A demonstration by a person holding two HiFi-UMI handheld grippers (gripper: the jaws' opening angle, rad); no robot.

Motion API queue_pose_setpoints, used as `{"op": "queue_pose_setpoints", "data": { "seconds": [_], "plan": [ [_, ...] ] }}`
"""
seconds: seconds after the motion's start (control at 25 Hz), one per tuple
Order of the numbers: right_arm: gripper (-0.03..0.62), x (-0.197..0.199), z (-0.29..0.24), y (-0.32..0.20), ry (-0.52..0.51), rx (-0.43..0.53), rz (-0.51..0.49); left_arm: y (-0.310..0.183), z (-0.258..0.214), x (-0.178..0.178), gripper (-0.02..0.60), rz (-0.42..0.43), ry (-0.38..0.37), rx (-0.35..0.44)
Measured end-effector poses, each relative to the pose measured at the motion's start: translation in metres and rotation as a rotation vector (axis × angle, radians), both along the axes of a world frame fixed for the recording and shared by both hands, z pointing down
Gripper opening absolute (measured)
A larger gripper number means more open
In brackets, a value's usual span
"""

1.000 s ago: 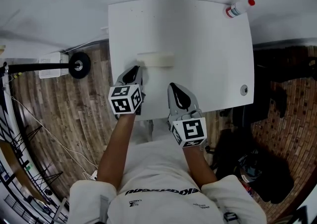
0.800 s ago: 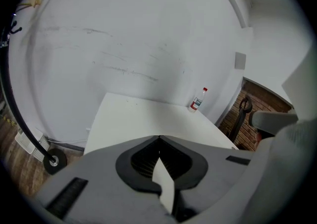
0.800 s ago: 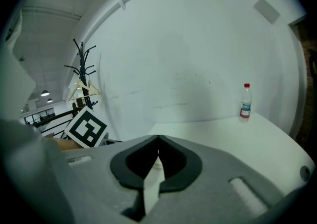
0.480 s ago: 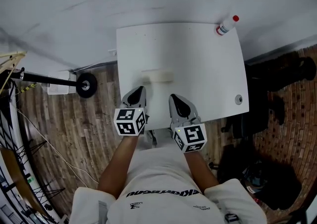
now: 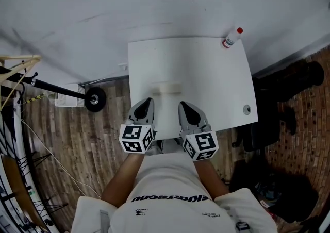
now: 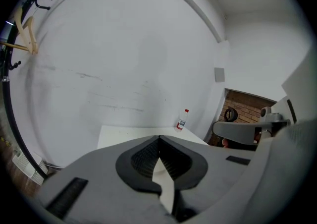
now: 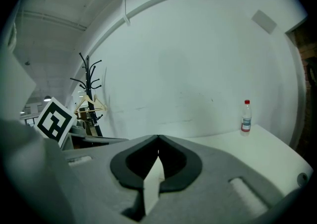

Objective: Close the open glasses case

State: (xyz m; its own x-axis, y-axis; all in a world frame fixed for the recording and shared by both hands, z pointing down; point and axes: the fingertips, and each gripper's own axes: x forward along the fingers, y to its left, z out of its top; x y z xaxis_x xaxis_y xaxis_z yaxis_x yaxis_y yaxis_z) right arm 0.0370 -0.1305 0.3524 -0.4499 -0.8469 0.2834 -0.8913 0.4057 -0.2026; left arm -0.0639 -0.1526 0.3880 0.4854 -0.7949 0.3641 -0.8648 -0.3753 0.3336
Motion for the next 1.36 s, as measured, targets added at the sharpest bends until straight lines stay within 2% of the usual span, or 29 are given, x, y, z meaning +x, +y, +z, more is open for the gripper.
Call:
{"op": "queue_pose_setpoints", "data": {
  "seconds": [0.36,0.88,1.36],
  "plan": [
    [0.000,0.003,-0.024,0.003,-0.013,0.042,0.011,0.015,-0.035,0.009,-0.002,0.022,-0.010,0.087],
    [0.000,0.006,-0.038,-0.004,-0.029,0.076,0.005,0.014,-0.052,0.022,-0.002,0.019,-0.011,0.144],
    [0.000,0.009,-0.037,-0.015,-0.021,0.083,0.001,0.003,-0.054,0.025,-0.002,0.016,-0.016,0.163]
  ]
}}
